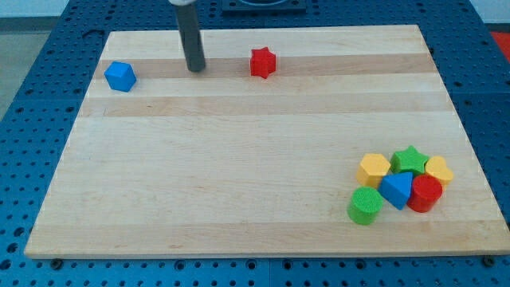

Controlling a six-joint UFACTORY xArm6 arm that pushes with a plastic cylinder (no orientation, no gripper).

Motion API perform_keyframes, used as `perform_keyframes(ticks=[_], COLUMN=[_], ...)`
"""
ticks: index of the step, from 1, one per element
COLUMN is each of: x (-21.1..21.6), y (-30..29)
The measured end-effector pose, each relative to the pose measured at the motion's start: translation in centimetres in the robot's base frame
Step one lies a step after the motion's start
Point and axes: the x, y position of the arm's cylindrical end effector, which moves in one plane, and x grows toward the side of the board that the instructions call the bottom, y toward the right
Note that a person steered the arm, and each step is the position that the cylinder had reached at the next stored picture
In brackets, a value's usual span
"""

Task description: Move blue cube to the right side of the yellow hexagon

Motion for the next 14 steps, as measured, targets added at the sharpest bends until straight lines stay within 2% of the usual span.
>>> perform_keyframes(ticks=[1,2,3,4,5,6,7,8,9,10,12,13,14], x=[-1.8,-1.2,0.9,2.4,4.8,5.1,1.8,1.8,4.7,7.5,14.2,14.8,14.8], y=[-8.0,-14.4,-16.3,-13.0,-6.2,-4.5,-8.5,-14.3,-15.4,-10.1,7.5,12.0,9.4])
